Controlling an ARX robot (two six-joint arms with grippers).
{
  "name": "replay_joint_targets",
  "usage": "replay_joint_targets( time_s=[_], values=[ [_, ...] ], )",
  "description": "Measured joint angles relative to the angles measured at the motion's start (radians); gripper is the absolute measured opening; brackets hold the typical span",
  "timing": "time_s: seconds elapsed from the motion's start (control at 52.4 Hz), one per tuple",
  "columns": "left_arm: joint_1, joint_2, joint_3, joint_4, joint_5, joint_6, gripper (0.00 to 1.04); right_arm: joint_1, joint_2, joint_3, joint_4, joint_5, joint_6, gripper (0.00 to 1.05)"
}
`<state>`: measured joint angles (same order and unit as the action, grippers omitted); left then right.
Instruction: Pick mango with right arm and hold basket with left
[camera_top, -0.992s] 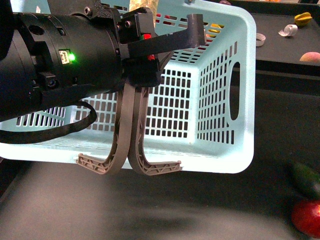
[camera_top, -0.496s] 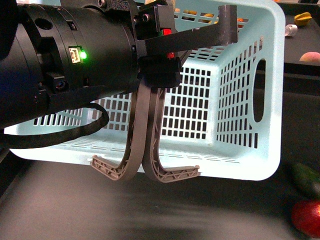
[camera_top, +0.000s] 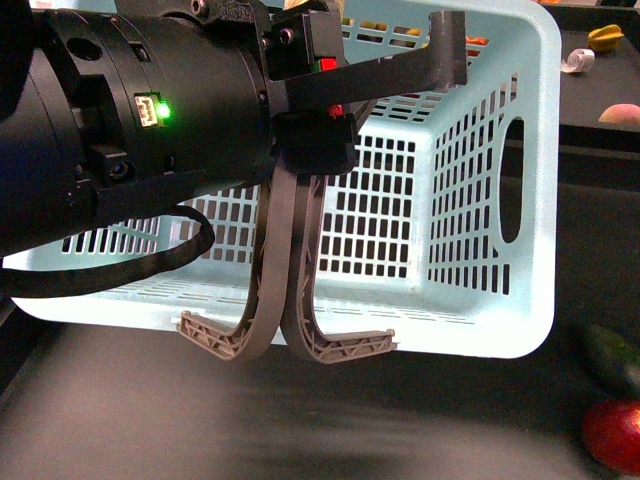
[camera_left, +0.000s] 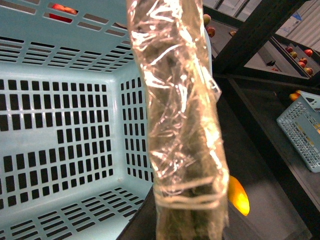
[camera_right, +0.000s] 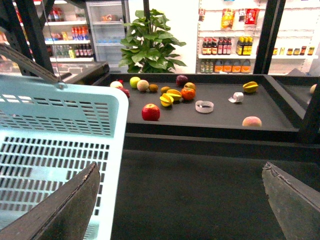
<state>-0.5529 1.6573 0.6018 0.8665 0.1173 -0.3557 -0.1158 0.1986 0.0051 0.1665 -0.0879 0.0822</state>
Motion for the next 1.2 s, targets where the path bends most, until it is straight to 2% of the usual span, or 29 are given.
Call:
replay_joint_targets(
  time_s=[0.115,0.229,0.439,0.515,0.782,1.202],
  values=[
    [0.000,0.000,0.000,0.000,0.005,0.000,0.06,-0.121,0.321,0.018,0.222,-0.092,0.004,0.97],
    [0.000,0.000,0.000,0.000,0.005,0.000,0.06,-0.190,0.618,0.060,0.411,-0.136,0.002,0.97],
    [0.000,0.000,-0.001,0.000,-0.002,0.000,0.06,-0.304,1.221,0.185,0.757,-0.094,0.005,0.97],
    [0.000,0.000,-0.001,0.000,-0.002,0.000,0.06,-0.334,1.399,0.234,0.827,-0.085,-0.002,0.97],
    [0.000,0.000,-0.001,0.000,-0.001,0.000,0.06,-0.401,1.835,0.383,0.850,-0.087,-0.042,0.97],
    [0.000,0.000,-0.001,0.000,0.002,0.000,0.06,-0.476,2.198,0.602,0.782,-0.066,-0.095,0.97]
  ],
)
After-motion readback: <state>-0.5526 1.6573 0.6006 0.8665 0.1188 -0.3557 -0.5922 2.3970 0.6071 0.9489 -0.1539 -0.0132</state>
